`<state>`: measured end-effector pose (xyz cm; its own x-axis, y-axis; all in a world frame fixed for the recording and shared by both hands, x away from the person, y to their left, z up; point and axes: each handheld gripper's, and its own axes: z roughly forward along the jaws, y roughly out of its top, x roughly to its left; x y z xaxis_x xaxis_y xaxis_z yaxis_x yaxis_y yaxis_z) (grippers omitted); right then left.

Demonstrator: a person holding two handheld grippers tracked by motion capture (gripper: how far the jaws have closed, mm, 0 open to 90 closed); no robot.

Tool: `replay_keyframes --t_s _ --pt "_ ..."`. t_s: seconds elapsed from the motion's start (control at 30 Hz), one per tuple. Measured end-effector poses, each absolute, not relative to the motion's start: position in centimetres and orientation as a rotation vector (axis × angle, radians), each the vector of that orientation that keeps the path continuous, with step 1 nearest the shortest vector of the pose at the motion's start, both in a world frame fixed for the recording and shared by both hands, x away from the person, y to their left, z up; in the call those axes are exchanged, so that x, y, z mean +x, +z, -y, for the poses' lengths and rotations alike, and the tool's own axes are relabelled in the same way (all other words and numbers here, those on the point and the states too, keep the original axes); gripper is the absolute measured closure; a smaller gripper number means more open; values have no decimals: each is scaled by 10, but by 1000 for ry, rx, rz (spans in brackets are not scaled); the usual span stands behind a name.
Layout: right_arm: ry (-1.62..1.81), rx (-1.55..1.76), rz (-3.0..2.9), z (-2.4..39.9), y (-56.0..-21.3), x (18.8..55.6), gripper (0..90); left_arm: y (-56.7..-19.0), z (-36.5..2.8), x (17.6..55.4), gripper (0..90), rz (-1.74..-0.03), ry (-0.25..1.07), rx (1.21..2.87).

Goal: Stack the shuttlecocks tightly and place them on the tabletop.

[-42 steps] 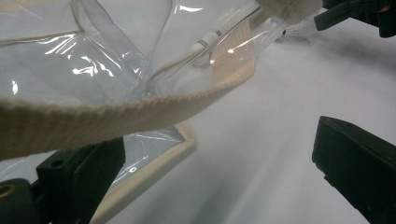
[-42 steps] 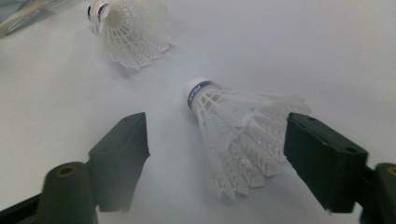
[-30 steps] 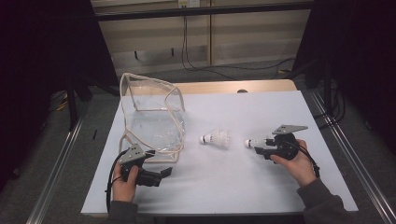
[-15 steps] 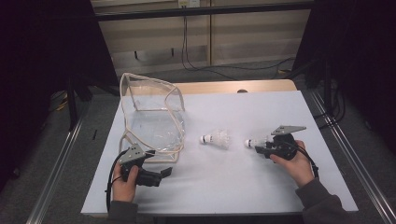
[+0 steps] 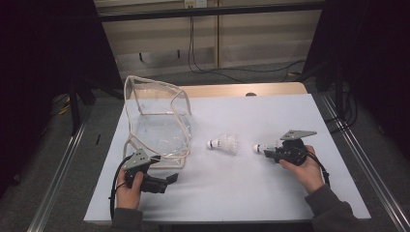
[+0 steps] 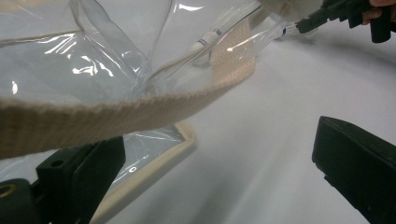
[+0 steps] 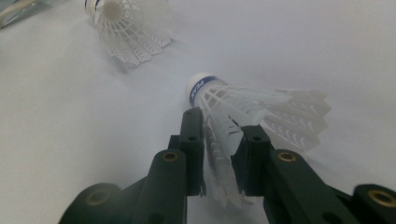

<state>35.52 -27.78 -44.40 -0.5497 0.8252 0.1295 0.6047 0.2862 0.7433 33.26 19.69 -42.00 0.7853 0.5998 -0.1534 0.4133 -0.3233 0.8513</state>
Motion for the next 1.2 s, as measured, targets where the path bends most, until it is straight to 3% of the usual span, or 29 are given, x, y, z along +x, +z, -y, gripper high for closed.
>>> replay_keyframes --t_s 0.43,1.2 --pt "1159 1288 -2292 279 -443 356 877 -420 -197 332 28 -761 232 1963" --pt "1193 1251 -2289 278 -436 357 893 -420 -197 332 28 -760 230 1959"
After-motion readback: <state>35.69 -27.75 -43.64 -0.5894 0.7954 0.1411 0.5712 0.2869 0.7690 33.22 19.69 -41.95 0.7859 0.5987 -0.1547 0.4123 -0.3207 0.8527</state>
